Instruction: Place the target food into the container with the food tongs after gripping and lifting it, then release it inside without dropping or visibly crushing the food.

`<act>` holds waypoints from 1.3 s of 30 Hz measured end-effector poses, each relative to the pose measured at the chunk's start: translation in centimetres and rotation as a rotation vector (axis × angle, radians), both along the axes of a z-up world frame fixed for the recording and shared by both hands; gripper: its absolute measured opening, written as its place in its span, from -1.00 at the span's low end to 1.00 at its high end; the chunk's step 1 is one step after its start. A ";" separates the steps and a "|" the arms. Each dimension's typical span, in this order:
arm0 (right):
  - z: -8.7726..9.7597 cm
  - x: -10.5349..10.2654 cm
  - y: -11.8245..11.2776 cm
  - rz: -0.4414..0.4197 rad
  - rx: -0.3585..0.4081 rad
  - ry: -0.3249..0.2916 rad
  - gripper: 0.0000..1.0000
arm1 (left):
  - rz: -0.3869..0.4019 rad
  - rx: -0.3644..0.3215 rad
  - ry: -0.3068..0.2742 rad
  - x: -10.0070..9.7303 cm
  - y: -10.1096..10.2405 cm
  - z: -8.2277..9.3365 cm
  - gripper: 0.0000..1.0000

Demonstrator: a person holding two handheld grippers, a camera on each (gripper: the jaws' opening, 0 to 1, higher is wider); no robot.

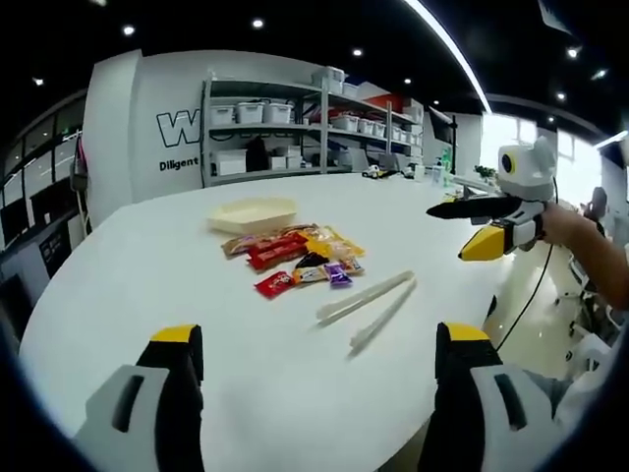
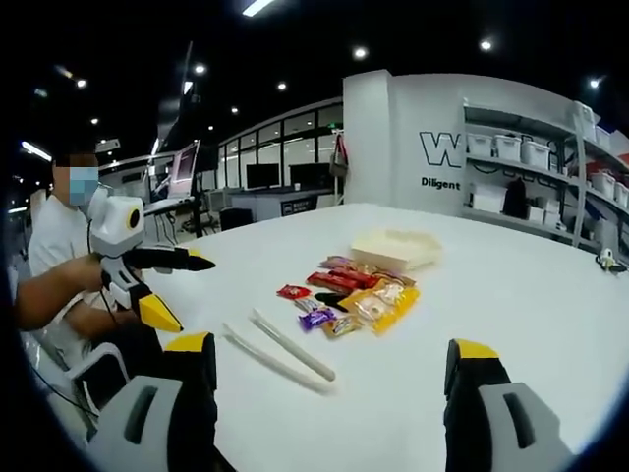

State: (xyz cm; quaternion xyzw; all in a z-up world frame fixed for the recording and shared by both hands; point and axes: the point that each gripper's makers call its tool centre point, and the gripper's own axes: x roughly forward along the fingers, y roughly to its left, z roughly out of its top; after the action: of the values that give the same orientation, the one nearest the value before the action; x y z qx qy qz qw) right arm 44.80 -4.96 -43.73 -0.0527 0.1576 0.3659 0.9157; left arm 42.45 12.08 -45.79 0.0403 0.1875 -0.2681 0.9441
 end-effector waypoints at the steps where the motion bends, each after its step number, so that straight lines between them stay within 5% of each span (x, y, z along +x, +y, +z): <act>1: -0.4 -0.1 0.2 0.011 -0.004 0.015 0.94 | 0.001 0.002 0.003 0.1 0.0 -0.2 0.93; 7: -2.3 -0.5 0.9 0.068 -0.040 0.018 0.89 | 0.003 0.000 0.006 0.5 0.0 -0.8 0.90; 21: -3.9 -0.6 2.3 0.141 0.016 0.073 0.52 | -0.028 -0.012 0.012 1.4 -0.8 -1.8 0.72; 27: -5.0 -0.4 2.8 0.160 0.010 0.090 0.38 | -0.063 -0.005 -0.005 1.3 -1.3 -2.0 0.51; 30: -5.2 -0.4 3.0 0.164 0.009 0.099 0.33 | -0.129 -0.036 0.027 0.6 -2.3 -2.4 0.20; 39: -5.5 -0.2 3.5 0.169 0.004 0.113 0.18 | -0.192 0.001 0.016 0.7 -3.5 -2.9 0.04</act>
State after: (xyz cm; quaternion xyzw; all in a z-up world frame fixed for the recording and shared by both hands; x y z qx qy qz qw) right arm 44.60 -1.44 -49.25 -0.0433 0.2032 0.4445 0.8713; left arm 43.13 8.60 -48.67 0.0562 0.1906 -0.3577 0.9125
